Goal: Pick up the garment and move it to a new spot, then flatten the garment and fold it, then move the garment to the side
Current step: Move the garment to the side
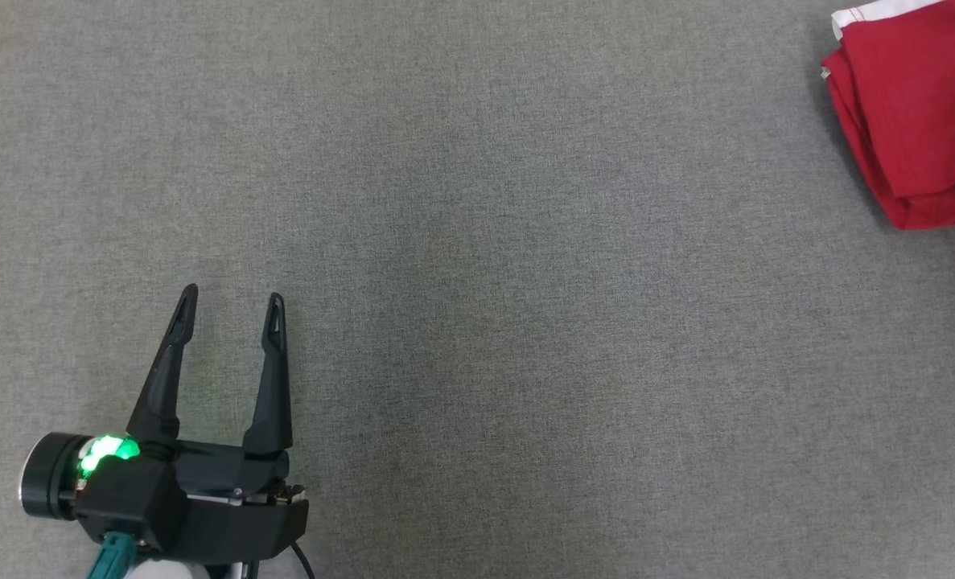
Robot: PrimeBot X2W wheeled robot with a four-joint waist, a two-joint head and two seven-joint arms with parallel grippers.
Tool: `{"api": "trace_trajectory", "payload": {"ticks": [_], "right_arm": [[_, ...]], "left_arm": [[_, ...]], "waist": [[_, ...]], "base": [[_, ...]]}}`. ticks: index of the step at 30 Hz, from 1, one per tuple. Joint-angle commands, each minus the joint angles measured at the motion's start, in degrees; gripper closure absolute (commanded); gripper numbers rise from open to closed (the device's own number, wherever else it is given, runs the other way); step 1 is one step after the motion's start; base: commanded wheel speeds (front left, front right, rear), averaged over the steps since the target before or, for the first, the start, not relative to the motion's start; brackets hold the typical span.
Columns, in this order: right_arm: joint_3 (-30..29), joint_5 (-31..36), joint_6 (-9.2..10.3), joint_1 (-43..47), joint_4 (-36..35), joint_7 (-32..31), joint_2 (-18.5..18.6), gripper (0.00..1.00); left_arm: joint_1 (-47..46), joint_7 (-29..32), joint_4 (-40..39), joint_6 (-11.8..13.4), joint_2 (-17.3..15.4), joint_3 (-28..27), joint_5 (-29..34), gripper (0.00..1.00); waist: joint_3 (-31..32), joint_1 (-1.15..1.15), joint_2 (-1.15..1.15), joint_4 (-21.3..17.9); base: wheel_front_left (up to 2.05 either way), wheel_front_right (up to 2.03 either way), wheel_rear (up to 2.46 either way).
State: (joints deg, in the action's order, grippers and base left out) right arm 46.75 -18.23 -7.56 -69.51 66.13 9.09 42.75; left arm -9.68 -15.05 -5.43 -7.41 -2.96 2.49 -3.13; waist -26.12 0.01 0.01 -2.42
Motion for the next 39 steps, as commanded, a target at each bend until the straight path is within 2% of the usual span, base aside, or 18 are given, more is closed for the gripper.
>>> {"api": "trace_trajectory", "payload": {"ticks": [1, 2, 3, 4, 5, 9, 13, 17, 19, 24, 29, 39], "right_arm": [[0.28, -0.81, 0.16, -0.92, 0.57, 0.29, -0.08, 0.70], [0.20, -1.16, 0.16, -0.98, 0.90, -0.05, -0.23, 0.62], [0.07, -1.52, 0.16, -1.04, 1.26, -0.26, -0.36, 0.43], [0.11, -1.59, 0.16, -1.03, 1.67, -0.35, -0.30, 0.13], [0.21, -1.65, 0.16, -1.03, 2.16, -0.56, -0.19, 0.00], [0.40, -1.07, 0.16, -1.77, 2.63, 0.71, -0.33, 0.00], [-1.68, -2.63, 0.16, -1.86, 2.21, 3.96, -2.16, 0.00], [-6.55, -6.38, 0.16, 0.82, 0.23, 5.94, -5.19, 0.00], [-9.50, -7.52, 0.16, 2.60, -3.54, 6.09, -5.89, 0.00], [-20.29, -9.74, 0.16, 14.63, -15.04, 6.01, -8.35, 0.00], [-31.09, -7.73, 0.16, 29.63, -25.17, 6.04, -13.76, 0.00], [-44.55, 3.27, 0.16, 54.65, -44.81, 6.03, -25.15, 0.00]], "left_arm": [[-0.66, -0.17, 0.28, 0.01, -0.08, -0.45, -0.26, 0.00], [-0.74, -0.17, 0.38, 0.00, -0.07, -0.59, -0.29, 0.00], [-0.75, -0.17, 0.47, -0.02, -0.07, -0.72, -0.28, 0.00], [-0.65, -0.17, 0.45, -0.03, -0.07, -0.78, -0.23, 0.00], [-0.50, -0.17, 0.48, -0.03, -0.06, -0.81, -0.21, 0.00], [0.17, -0.17, 0.91, -0.05, -0.03, -0.80, -0.29, 0.00], [1.71, -0.17, 2.06, -0.06, 0.02, -1.33, -0.87, 0.00], [3.61, -0.17, 3.67, 0.01, 0.05, -2.06, -1.62, 0.00], [4.89, -0.17, 4.54, 0.21, 0.08, -1.84, -1.90, 0.00], [7.53, -0.17, 6.28, 0.55, 0.09, -1.76, -2.75, 0.00], [10.12, -0.17, 6.93, 0.80, 0.08, -2.33, -3.02, 0.00], [13.07, -0.17, 7.39, 0.41, 0.09, -4.01, -1.44, 0.00]], "waist": [[-0.02, -0.01, -0.01, 0.01], [0.00, -0.01, -0.01, -0.01], [0.06, -0.01, -0.01, -0.05], [0.15, -0.01, -0.01, -0.07], [0.33, -0.01, -0.01, -0.06], [1.38, -0.01, -0.01, -0.06], [4.25, -0.01, -0.01, 0.01], [8.58, -0.01, -0.01, 0.74], [10.65, -0.01, -0.01, 1.34], [14.90, -0.01, -0.01, 2.86], [18.22, -0.01, -0.01, 4.03], [21.19, -0.01, -0.01, 4.73]], "base": [[0.00, 0.00, 0.00], [0.00, 0.00, 0.00], [0.00, 0.00, 0.00], [0.00, 0.00, 0.00], [0.00, 0.00, 0.00], [0.00, 0.00, 0.00], [0.00, 0.00, 0.00], [0.00, 0.00, 0.00], [0.00, 0.00, 0.00], [0.00, 0.00, 0.00], [0.00, 0.00, 0.00], [0.00, 0.00, 0.00]]}}
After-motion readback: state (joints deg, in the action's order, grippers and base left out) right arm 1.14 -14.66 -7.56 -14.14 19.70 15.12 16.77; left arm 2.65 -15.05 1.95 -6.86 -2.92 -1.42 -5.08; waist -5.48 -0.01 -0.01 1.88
